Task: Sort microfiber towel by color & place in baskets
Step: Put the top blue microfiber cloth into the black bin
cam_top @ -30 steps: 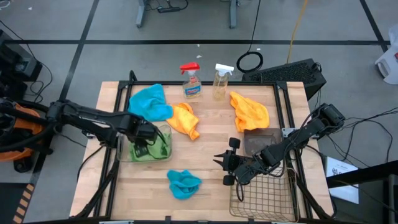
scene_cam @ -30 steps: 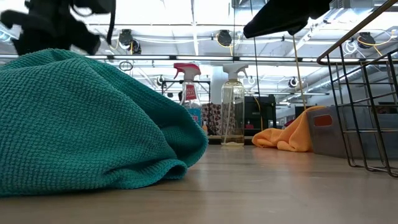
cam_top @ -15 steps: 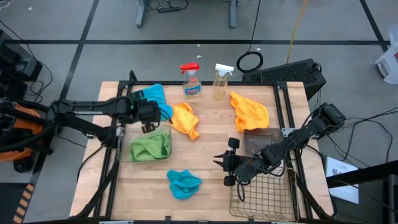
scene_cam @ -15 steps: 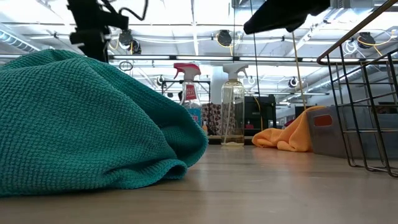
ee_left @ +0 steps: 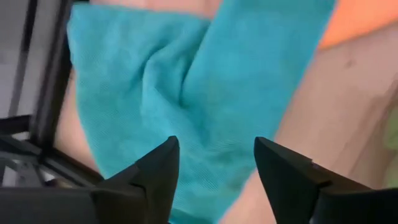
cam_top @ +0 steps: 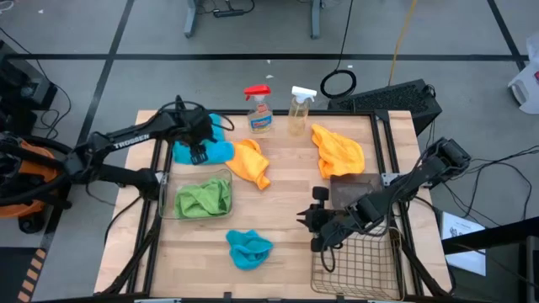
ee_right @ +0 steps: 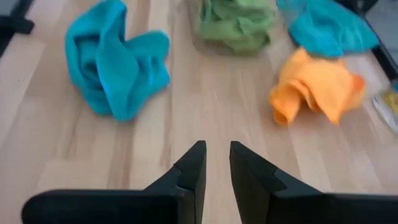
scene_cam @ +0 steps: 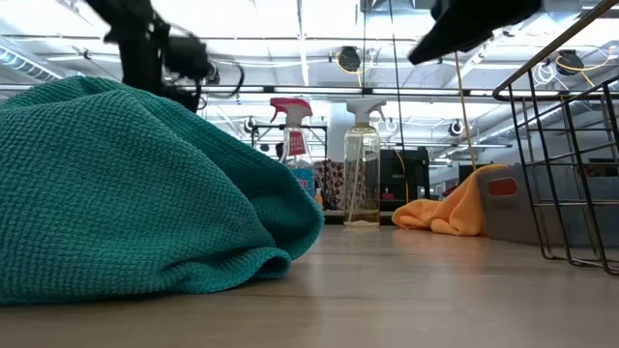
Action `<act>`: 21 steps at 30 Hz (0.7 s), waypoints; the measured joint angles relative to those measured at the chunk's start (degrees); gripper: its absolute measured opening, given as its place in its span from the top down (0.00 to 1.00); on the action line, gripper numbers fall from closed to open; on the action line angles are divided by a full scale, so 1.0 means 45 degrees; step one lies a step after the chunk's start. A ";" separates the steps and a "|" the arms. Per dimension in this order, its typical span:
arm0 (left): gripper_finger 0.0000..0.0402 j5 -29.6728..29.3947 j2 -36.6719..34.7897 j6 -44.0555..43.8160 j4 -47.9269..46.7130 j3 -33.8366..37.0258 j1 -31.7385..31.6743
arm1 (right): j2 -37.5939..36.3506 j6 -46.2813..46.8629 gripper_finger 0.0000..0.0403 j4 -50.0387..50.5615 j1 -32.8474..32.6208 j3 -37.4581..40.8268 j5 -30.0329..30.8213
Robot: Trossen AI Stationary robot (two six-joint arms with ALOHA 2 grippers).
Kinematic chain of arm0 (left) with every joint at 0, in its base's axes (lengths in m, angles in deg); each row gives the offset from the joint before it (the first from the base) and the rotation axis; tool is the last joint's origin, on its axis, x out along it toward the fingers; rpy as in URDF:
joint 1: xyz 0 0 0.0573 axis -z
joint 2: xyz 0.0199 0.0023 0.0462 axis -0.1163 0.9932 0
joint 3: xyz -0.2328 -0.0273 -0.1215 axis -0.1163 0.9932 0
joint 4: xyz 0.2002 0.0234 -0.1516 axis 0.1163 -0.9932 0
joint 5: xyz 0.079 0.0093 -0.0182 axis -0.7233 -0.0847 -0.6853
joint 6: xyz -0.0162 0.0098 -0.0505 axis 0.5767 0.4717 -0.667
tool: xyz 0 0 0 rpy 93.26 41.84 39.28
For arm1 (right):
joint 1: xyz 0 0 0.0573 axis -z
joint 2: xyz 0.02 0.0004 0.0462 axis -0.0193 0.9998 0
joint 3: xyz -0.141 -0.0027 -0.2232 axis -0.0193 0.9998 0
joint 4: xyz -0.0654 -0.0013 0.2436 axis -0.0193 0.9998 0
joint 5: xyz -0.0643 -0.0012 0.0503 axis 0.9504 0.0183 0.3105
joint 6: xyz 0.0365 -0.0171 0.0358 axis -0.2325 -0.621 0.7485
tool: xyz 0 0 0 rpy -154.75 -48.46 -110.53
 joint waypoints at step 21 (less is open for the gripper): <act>0.37 -0.0308 0.3424 0.0243 0.3528 0.2012 -0.1561 | -0.0979 -0.0116 0.84 0.0583 0.0044 -0.0015 -0.0070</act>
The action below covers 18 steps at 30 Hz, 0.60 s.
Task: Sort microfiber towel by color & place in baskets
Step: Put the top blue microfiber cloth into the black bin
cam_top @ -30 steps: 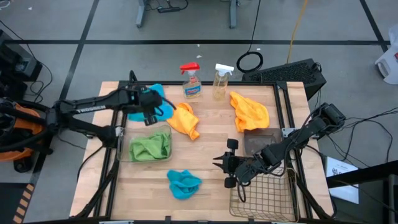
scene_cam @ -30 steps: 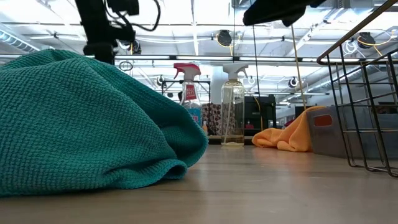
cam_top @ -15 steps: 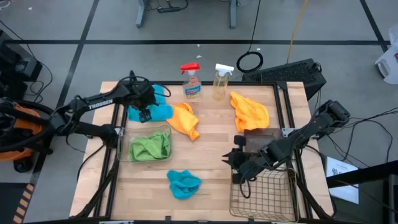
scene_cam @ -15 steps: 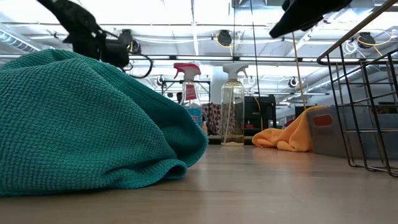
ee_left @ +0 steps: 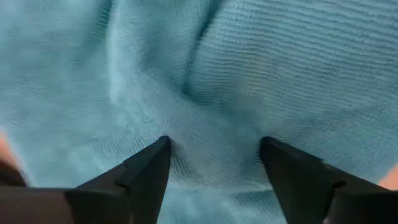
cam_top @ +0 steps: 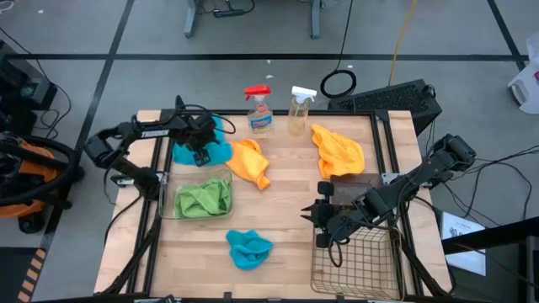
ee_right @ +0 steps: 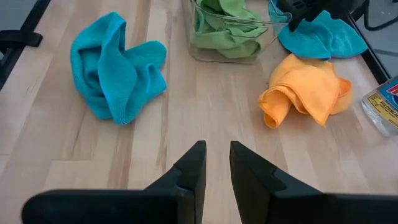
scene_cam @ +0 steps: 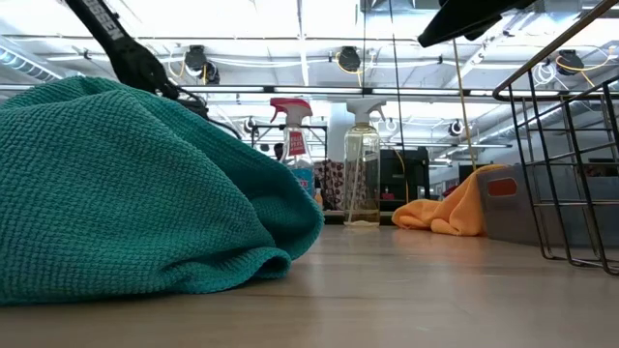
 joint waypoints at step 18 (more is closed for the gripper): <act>0.99 -0.2770 -0.1730 -0.3516 -0.1625 -0.0327 0.1172 | 0.0000 0.0667 0.84 0.0082 -0.0044 0.0005 -0.0058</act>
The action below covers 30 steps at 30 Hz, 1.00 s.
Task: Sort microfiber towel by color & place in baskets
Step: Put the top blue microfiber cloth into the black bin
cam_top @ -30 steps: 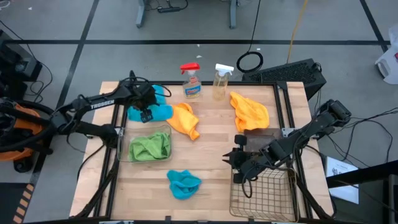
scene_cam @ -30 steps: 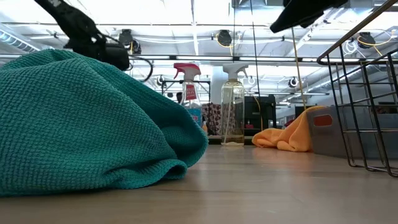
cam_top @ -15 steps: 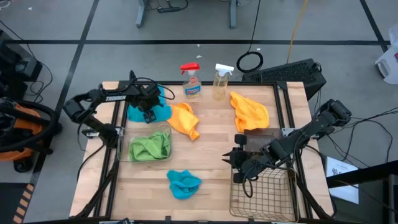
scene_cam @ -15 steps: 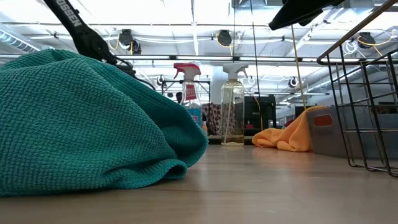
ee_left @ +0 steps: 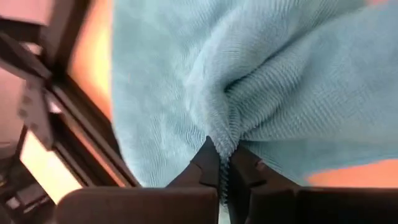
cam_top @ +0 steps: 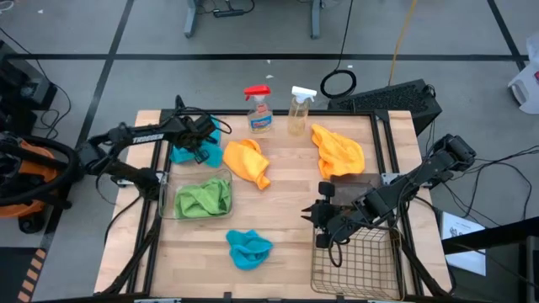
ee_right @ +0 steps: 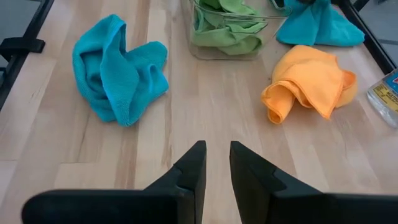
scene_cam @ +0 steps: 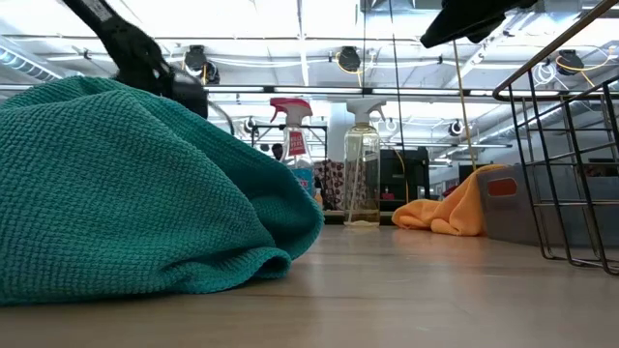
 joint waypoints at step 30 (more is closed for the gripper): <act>1.00 -0.1589 -0.3540 -0.0619 0.1177 -0.3619 0.8241 | 0.0866 -0.5201 0.73 -0.7676 0.3582 0.0010 -0.1640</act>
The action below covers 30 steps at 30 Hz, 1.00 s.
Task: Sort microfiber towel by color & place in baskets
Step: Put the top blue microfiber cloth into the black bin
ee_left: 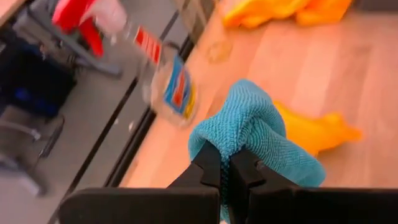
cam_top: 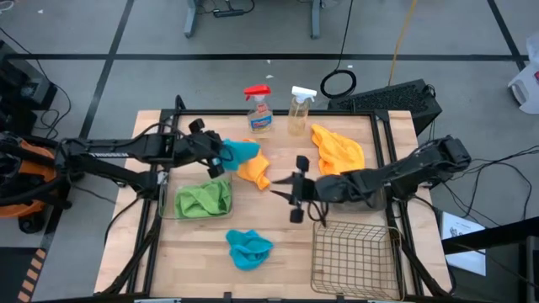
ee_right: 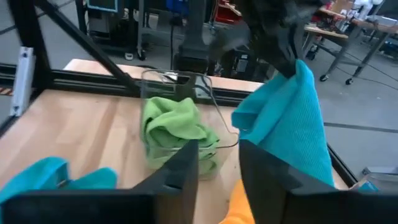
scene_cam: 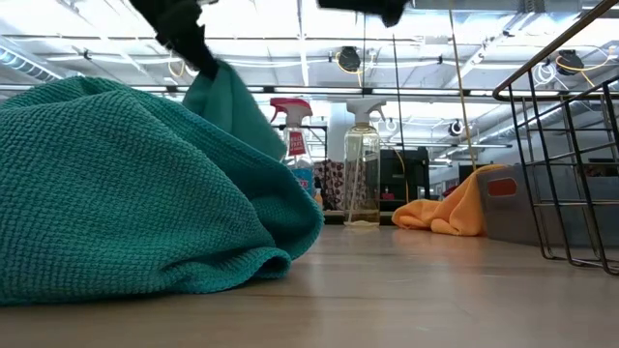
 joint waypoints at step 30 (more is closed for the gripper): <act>1.00 0.0010 0.1566 0.2858 0.5789 -0.0042 0.3456 | 0.2162 0.0302 0.12 -0.3589 0.2660 0.0001 -0.3706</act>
